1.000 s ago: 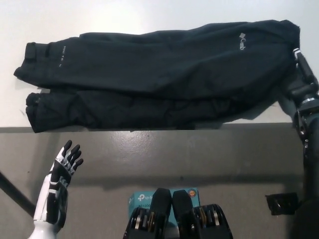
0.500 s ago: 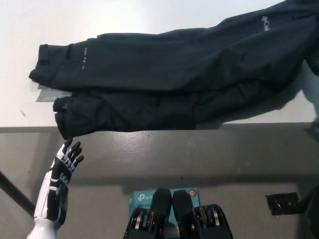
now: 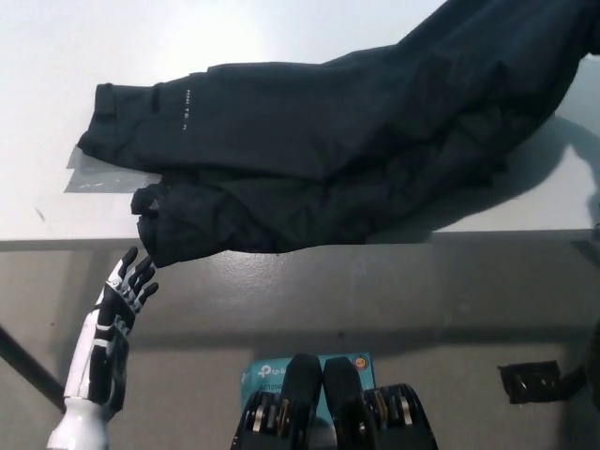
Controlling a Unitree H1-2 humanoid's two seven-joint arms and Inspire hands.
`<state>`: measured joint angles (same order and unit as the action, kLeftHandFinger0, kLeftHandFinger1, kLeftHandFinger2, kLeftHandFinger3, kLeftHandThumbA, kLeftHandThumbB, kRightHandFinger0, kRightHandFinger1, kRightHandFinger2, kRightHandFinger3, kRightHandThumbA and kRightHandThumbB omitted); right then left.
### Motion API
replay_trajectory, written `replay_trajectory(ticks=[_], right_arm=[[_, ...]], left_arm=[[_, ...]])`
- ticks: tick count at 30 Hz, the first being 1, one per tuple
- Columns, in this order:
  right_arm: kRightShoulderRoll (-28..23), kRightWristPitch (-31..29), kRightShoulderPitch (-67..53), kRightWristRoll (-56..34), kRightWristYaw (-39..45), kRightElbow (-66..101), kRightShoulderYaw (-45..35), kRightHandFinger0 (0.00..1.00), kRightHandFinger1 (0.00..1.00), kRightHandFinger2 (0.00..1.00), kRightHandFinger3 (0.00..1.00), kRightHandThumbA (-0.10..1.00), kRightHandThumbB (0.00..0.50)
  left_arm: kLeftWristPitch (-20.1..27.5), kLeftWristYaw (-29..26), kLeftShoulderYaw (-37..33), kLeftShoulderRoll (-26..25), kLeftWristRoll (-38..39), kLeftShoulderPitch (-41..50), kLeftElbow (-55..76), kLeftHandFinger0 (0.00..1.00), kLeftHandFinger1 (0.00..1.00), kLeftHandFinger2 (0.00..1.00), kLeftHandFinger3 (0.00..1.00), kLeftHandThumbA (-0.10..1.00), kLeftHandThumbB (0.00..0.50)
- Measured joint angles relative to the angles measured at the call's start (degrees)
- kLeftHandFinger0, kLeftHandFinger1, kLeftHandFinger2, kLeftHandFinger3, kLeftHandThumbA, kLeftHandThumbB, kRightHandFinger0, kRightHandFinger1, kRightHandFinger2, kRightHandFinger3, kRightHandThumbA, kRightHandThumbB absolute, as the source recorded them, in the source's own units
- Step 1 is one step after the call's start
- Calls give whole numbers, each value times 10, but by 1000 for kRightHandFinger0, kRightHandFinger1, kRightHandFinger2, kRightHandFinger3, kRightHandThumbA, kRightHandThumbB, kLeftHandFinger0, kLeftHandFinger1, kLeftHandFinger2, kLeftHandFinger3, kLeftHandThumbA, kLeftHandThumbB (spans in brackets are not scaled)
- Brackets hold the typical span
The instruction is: The robot grabs the right edges of the black jacket on the table, and folds it in half
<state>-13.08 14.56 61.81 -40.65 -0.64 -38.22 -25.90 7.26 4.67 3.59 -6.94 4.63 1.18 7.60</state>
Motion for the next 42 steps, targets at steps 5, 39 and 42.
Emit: replay_trajectory(ticks=[5,39,42], right_arm=[[14,-4,24,43,1,24,79,0,156,552,509,-100,163],[211,-166,184,404,101,-304,533,1000,1000,989,697,-15,243],[224,-171,184,426,105,-337,544,1000,1000,1000,1000,504,352]], left_arm=[[-1,0,-1,0,0,1,1,1000,1000,1000,1000,1000,196],[-19,8,-10,-8,-1,12,16,1000,1000,1000,1000,1000,142],[-21,9,-14,-8,0,14,18,1000,1000,1000,1000,1000,148]])
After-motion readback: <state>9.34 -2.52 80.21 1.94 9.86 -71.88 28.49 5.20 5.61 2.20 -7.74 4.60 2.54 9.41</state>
